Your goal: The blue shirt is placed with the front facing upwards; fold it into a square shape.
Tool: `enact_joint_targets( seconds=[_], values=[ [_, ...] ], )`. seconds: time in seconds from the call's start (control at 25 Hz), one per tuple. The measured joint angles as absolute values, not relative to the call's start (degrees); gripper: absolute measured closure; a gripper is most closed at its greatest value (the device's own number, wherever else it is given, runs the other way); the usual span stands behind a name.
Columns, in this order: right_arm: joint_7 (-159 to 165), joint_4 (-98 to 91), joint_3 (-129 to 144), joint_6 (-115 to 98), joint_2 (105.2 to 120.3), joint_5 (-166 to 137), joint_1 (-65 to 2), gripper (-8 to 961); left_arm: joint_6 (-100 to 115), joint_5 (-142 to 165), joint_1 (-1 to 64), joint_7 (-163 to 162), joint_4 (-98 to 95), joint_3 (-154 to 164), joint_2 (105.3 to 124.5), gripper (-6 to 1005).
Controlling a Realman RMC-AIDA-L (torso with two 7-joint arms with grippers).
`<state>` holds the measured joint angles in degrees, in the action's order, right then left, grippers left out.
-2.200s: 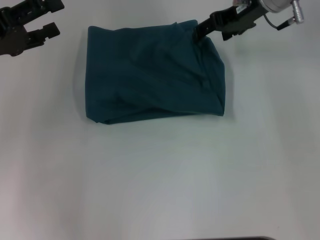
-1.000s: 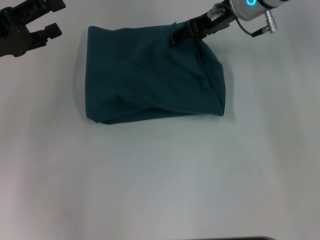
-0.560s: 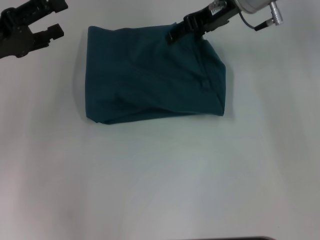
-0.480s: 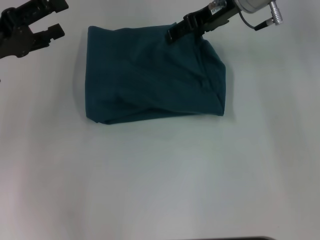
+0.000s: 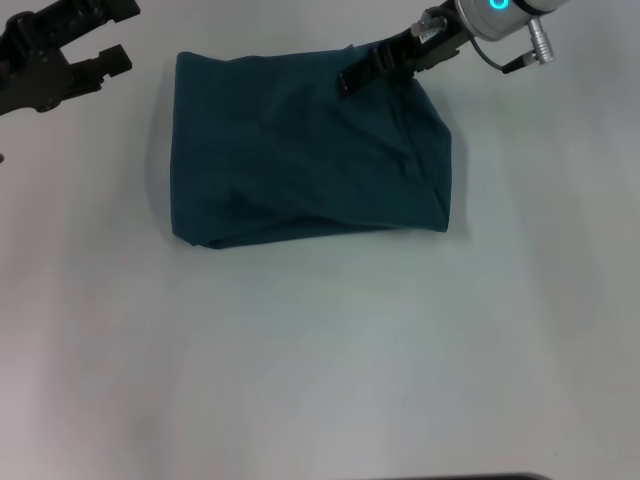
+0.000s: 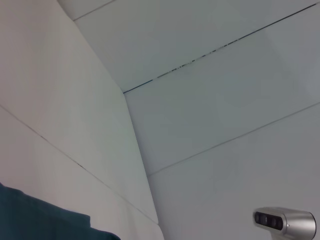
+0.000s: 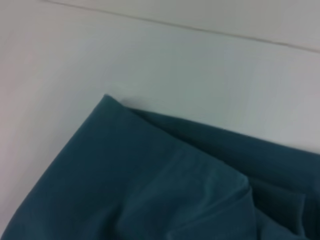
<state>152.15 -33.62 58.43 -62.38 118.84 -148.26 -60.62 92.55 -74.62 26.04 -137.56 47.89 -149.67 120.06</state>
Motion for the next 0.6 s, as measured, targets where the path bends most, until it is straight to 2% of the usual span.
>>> enact_joint_targets(
  seconds=[0.16,0.6],
  values=[
    [151.79,-32.79,58.84,-60.04,119.48,-148.18,-60.54,72,92.55,-74.38,26.21,-137.7,47.83,-149.6,120.06,37],
    [152.08,-30.4,60.06,-57.41,119.53,-148.05,-60.57,111,92.57,-74.48,26.32,-137.61,47.81,-149.56,120.06,38]
  ],
)
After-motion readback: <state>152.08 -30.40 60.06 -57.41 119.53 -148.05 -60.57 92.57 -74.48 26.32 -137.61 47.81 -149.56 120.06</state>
